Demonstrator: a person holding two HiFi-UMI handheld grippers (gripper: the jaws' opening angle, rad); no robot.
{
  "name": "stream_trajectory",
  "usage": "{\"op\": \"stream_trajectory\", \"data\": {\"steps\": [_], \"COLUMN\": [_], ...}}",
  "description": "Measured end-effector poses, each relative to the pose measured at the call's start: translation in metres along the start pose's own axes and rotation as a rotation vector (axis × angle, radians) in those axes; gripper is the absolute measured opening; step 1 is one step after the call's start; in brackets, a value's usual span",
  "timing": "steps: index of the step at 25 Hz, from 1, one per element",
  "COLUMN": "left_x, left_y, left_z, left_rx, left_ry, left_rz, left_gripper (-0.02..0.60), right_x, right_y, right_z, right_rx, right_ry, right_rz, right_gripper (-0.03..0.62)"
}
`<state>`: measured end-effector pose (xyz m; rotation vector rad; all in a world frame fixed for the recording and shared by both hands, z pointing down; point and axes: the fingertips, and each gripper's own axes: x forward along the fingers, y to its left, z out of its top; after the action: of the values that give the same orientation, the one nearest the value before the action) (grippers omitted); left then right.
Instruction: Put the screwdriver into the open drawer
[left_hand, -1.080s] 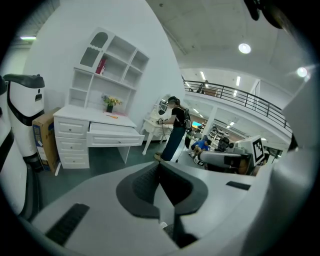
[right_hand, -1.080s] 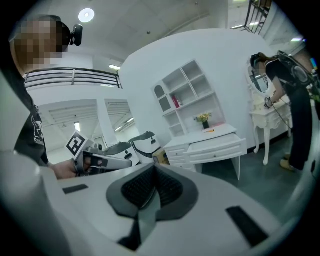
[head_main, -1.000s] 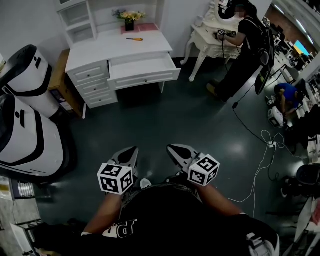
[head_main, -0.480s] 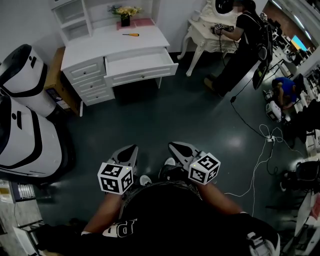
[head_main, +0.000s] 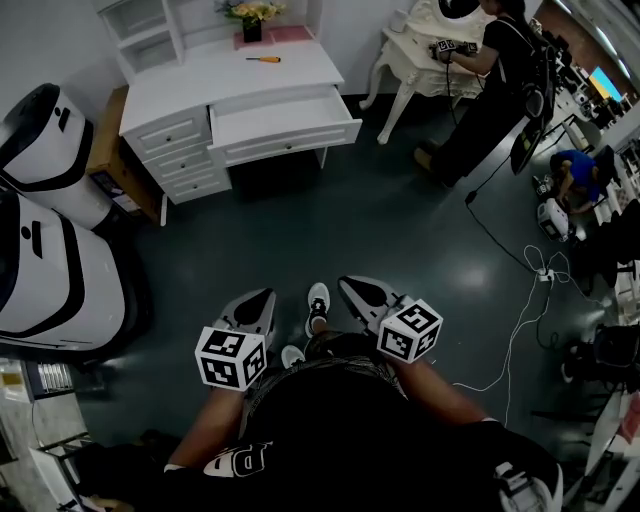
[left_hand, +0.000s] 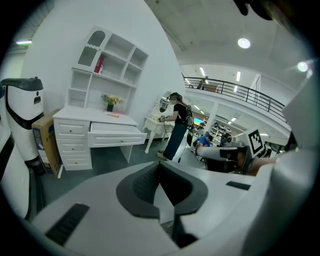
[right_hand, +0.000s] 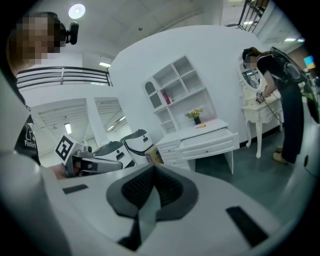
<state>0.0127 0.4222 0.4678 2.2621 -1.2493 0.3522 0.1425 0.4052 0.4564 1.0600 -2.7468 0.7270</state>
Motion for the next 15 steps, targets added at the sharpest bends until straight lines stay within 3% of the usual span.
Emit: {"op": "stream_trajectory", "data": {"steps": [8, 15], "left_x": [0.013, 0.048], "left_y": [0.028, 0.041], "left_z": [0.02, 0.048], "left_rx": [-0.008, 0.004], "left_ry": [0.007, 0.013], "left_rz": [0.06, 0.048], "left_gripper": [0.011, 0.011], "right_x": [0.038, 0.069], "right_y": [-0.014, -0.046], "right_z": [0.015, 0.046], "right_rx": [-0.009, -0.044], "right_ry": [0.014, -0.004], "right_rz": [0.054, 0.049], "right_gripper": [0.009, 0.009]}}
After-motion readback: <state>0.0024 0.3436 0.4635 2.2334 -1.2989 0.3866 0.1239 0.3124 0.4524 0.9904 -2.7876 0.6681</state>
